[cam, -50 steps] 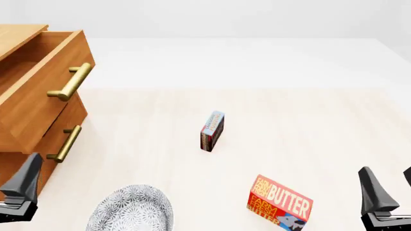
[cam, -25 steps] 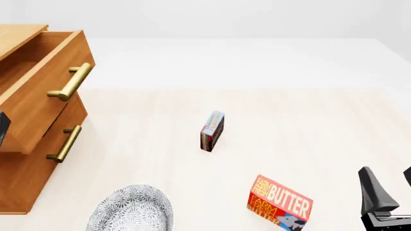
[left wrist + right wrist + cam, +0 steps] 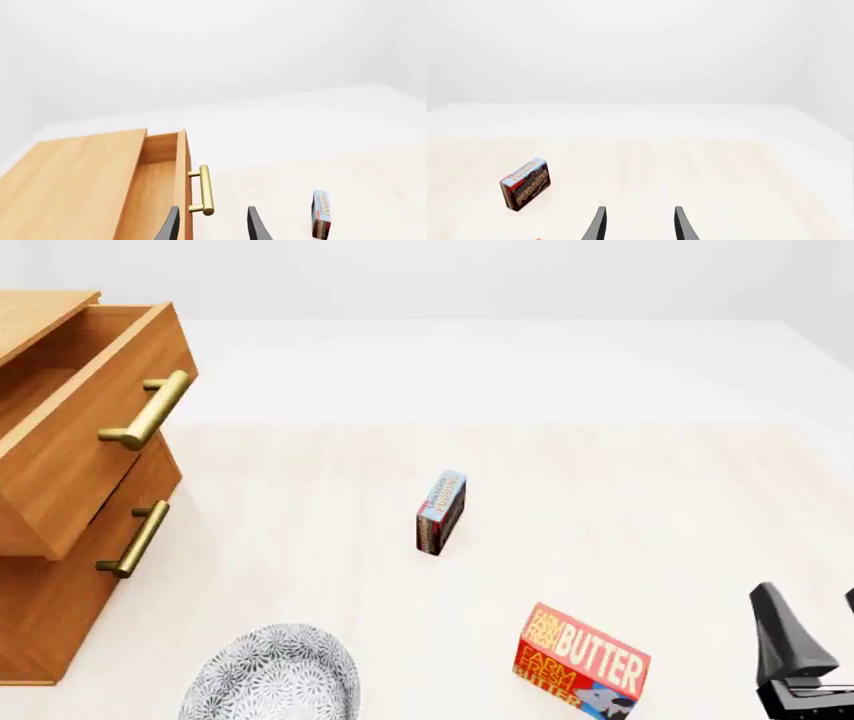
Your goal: Put the chocolate pudding in the top drawer of the cabinet and close it.
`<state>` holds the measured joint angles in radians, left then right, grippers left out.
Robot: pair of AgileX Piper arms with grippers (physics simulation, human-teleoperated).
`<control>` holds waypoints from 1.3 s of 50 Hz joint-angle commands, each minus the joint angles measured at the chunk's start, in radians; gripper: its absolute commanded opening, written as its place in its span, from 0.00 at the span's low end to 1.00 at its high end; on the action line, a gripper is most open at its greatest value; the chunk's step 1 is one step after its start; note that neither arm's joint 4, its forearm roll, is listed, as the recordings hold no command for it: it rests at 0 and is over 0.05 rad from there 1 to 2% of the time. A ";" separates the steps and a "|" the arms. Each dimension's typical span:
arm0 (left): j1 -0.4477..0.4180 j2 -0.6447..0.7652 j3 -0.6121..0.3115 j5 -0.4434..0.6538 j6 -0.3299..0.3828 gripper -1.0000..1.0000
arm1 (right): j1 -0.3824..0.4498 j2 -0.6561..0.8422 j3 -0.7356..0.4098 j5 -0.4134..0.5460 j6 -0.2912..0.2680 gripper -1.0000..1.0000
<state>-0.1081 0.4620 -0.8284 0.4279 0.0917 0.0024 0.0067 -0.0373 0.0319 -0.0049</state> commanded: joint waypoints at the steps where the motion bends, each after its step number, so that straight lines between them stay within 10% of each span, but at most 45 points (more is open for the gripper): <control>1: 0.000 0.109 -0.105 0.071 -0.023 1.00 | 0.000 -0.007 -0.032 0.039 0.000 1.00; 65: 0.125 0.556 -0.444 0.376 -0.111 1.00 | 0.001 -0.007 -0.032 0.039 0.000 1.00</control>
<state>0.0104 0.9640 -1.2387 0.7834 -0.0106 0.0031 0.0001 -0.0695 0.0710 -0.0050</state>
